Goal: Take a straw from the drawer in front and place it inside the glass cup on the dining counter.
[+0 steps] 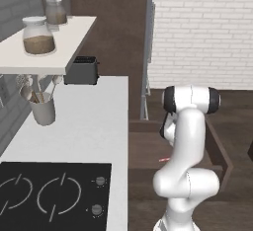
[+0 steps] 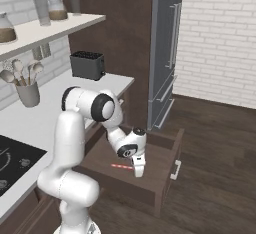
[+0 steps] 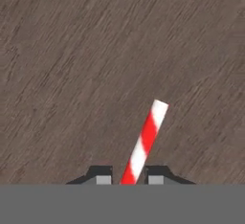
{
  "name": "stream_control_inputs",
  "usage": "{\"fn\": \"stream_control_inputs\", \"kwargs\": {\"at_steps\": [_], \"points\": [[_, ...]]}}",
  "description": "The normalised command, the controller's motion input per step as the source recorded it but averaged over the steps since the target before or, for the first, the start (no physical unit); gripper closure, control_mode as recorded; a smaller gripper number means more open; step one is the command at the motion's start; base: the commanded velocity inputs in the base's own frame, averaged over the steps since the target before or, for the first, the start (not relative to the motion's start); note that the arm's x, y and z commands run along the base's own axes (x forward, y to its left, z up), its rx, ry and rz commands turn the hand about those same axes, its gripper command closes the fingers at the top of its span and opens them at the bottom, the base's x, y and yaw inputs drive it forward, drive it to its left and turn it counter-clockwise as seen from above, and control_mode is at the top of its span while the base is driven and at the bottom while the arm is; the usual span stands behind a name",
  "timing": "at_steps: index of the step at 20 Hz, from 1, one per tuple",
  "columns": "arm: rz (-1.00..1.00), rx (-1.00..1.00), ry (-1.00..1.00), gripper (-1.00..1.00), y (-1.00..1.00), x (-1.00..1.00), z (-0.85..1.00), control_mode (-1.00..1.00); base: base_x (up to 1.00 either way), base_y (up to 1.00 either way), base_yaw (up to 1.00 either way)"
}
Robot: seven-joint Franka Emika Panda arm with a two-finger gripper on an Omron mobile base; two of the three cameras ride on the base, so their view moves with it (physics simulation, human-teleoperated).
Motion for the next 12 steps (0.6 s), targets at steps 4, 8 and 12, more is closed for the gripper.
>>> {"fn": "stream_control_inputs", "kwargs": {"at_steps": [4, 8, 12], "points": [[0.0, -0.01, -0.09, 1.0, 0.0, -0.11, 0.81, -1.0, 0.0, 0.0, 0.0], [0.0, 0.0, -0.05, 1.0, 0.0, 0.0, 1.0, -1.0, 0.0, 0.0, 0.0], [0.0, 0.0, -0.05, 1.0, 0.0, 0.0, 1.0, -1.0, 0.0, 0.0, 0.0]]}}
